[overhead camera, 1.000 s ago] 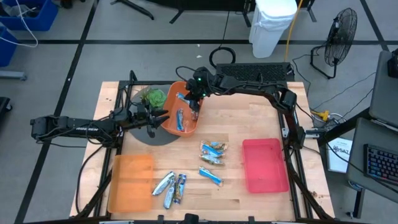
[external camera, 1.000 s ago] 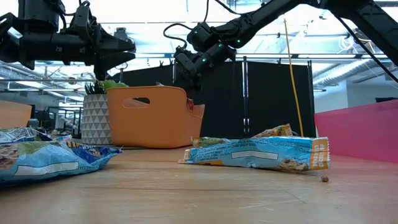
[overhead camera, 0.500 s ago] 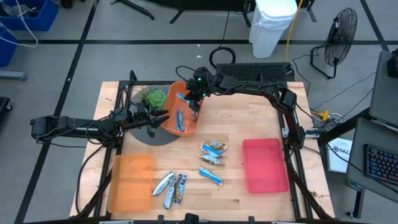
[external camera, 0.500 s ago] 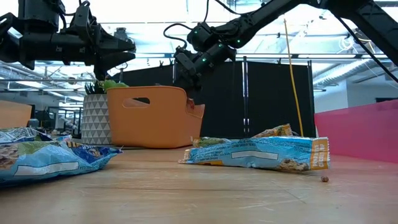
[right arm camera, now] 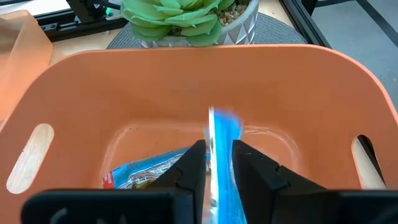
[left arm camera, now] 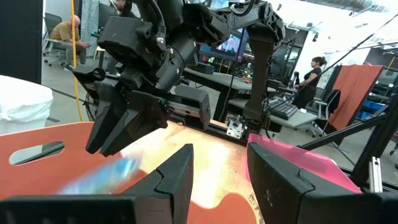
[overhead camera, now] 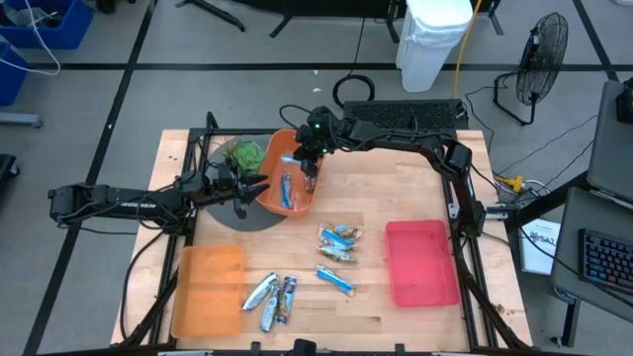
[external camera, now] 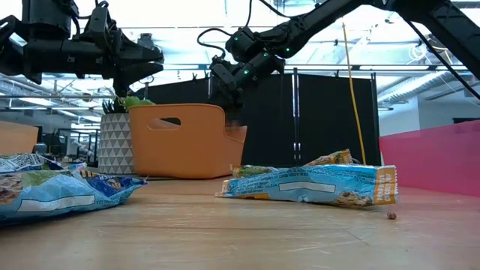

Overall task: Pick and place Granola Bars by type
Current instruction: Put the red granola bar into the orange bin, then put the yellow granola bar into the red bin

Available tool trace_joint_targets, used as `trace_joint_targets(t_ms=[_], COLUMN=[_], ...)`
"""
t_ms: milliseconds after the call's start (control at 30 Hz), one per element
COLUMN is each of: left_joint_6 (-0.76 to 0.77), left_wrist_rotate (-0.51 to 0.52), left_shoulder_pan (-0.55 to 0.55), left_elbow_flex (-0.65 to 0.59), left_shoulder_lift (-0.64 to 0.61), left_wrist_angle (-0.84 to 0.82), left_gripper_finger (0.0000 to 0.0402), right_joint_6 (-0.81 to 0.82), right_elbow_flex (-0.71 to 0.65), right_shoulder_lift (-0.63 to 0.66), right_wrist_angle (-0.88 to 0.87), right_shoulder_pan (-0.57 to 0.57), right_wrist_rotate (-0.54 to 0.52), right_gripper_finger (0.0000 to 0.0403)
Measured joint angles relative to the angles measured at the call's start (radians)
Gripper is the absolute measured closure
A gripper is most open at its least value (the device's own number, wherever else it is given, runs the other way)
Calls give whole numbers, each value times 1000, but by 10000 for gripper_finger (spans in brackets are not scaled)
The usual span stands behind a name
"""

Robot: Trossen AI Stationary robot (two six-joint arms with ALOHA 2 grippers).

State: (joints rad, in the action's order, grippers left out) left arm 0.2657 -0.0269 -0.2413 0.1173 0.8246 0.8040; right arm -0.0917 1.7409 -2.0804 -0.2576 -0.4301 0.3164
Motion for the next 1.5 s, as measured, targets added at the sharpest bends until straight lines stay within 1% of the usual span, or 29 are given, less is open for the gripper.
trace_joint_targets(t_ms=[300,400,433,467,567,600,633,667,700,733,800,867,900,967,1067,1133,1367,1433,1500], left_joint_6=[0,0,0,0,0,0,0,0,0,0,0,0,0,0,0,0,-16,-25,-28], left_wrist_rotate=[0,0,0,0,0,0,0,0,0,1,1,1,1,1,1,2,2,3,13], left_shoulder_pan=[0,0,0,0,0,0,0,0,0,0,0,0,0,0,0,0,0,0,0], left_elbow_flex=[0,0,0,0,0,0,0,0,0,0,0,0,0,0,0,0,0,0,0], left_shoulder_lift=[0,0,0,0,0,0,0,0,0,0,0,0,0,0,0,0,0,0,0], left_wrist_angle=[0,0,0,0,0,0,-1,-2,-4,-4,-8,-11,-16,-18,-21,-24,-26,-26,-25], left_gripper_finger=[247,247,247,247,247,247,247,247,247,247,247,247,247,247,247,247,247,247,247], right_joint_6=[1,79,115,137,146,132,113,84,52,19,-43,-78,-84,-86,-76,-35,181,186,173], right_elbow_flex=[0,0,0,-1,-1,-1,-1,-1,-1,-1,-9,-46,-73,-149,-306,-429,-891,-1000,-1091], right_shoulder_lift=[0,0,3,8,26,33,43,57,68,81,110,150,172,226,331,424,782,859,906], right_wrist_angle=[7,6,0,-11,-10,-20,-26,-50,-89,-124,-191,-213,-214,-195,-111,-28,281,354,418], right_shoulder_pan=[1,15,24,34,89,110,134,156,178,198,237,274,293,326,360,371,394,406,423], right_wrist_rotate=[0,11,49,116,359,415,446,444,420,370,234,109,61,-2,-33,-32,-41,-55,-58], right_gripper_finger=[310,310,310,311,316,317,319,320,322,323,327,330,331,335,340,345,351,348,341])
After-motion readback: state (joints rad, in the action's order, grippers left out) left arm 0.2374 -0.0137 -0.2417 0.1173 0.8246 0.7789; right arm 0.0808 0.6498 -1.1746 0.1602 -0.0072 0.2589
